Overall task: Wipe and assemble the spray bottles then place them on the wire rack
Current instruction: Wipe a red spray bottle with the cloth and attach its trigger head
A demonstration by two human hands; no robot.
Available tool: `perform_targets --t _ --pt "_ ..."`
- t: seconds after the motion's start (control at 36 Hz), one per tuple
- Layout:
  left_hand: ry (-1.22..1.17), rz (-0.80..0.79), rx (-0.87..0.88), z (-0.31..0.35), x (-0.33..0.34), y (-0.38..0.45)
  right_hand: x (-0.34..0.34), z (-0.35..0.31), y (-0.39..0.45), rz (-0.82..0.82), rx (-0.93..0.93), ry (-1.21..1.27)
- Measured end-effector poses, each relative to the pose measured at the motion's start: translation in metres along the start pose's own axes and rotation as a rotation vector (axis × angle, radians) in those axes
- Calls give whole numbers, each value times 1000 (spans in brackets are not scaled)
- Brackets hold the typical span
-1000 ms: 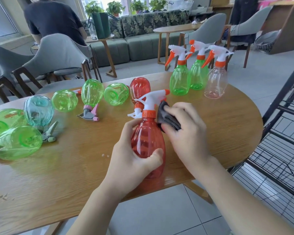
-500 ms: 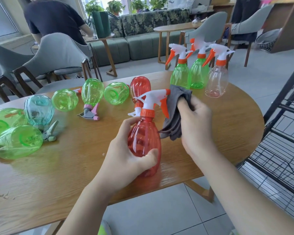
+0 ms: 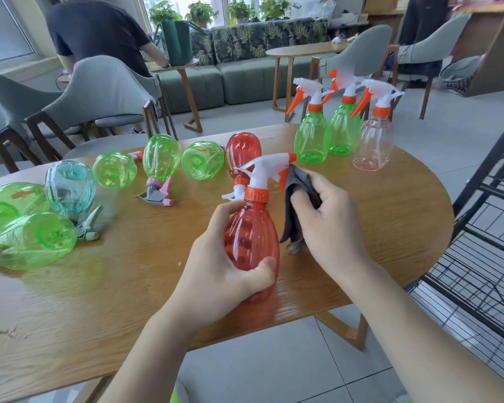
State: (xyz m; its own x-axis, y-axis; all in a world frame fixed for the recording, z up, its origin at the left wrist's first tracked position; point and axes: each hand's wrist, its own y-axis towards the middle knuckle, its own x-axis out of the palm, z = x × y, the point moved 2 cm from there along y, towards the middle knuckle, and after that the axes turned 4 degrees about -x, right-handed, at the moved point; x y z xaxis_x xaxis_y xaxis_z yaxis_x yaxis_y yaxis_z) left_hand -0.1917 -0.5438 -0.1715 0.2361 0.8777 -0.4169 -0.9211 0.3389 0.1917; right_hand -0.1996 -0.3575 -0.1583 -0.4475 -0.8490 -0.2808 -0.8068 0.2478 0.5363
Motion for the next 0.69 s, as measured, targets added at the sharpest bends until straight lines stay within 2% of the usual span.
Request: perform_targets --t 0.19,0.33,0.44,0.58,0.69 --pt "-8 57 2 -4 -12 2 -2 8 -7 -181 -19 -251" --pt "71 37 48 -1 -13 5 -23 -1 10 49 -50 -334" --pt "231 16 121 1 -7 4 -36 -8 21 101 -89 -314" --pt "404 9 134 6 0 4 -33 -11 23 -54 -68 -352" --pt "466 -5 125 8 0 2 -36 -17 22 -119 -88 -458"
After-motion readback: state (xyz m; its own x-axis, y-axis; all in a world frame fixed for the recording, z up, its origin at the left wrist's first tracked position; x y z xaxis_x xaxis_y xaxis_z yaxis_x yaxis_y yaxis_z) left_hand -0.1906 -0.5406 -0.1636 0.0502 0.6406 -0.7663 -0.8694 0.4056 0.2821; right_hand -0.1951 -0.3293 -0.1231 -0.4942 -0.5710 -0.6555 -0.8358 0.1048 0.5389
